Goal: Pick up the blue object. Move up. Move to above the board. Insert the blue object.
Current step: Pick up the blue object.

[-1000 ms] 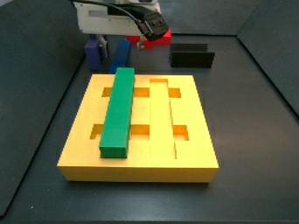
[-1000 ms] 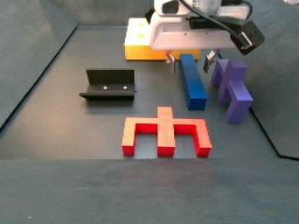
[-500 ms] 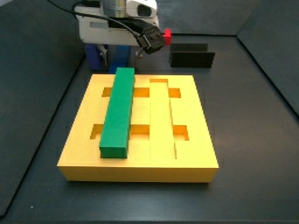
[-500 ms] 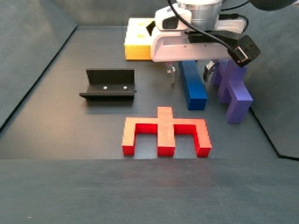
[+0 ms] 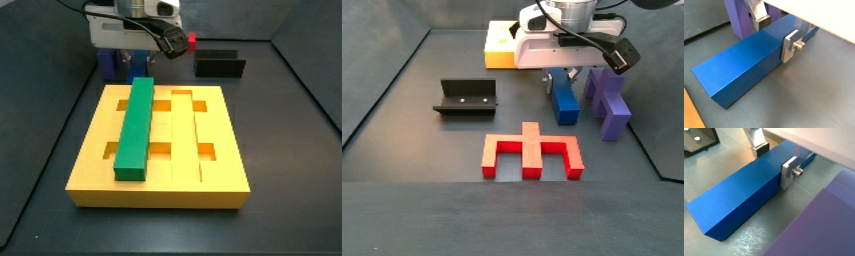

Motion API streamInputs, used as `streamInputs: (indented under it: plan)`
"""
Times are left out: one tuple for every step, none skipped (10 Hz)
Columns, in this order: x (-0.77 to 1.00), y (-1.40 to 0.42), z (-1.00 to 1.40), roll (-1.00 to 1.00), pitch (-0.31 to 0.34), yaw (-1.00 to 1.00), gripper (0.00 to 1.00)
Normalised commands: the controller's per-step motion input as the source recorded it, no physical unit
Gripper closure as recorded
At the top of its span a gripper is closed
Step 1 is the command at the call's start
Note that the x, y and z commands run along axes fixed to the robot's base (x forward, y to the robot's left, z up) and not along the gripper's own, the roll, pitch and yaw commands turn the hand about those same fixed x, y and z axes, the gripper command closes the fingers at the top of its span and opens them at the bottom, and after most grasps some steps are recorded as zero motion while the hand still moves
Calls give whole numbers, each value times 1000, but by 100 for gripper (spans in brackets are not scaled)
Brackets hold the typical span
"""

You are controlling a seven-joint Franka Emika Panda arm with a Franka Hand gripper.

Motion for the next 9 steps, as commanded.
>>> streamInputs:
  plan:
    - [0,0,0,0,0,0,100]
    - [0,0,0,0,0,0,100]
    - [0,0,0,0,0,0,100]
    - [0,0,0,0,0,0,100]
    - [0,0,0,0,0,0,100]
    - [0,0,0,0,0,0,100]
    - [0,0,0,0,0,0,100]
    - [0,0,0,0,0,0,100]
    - [0,0,0,0,0,0,100]
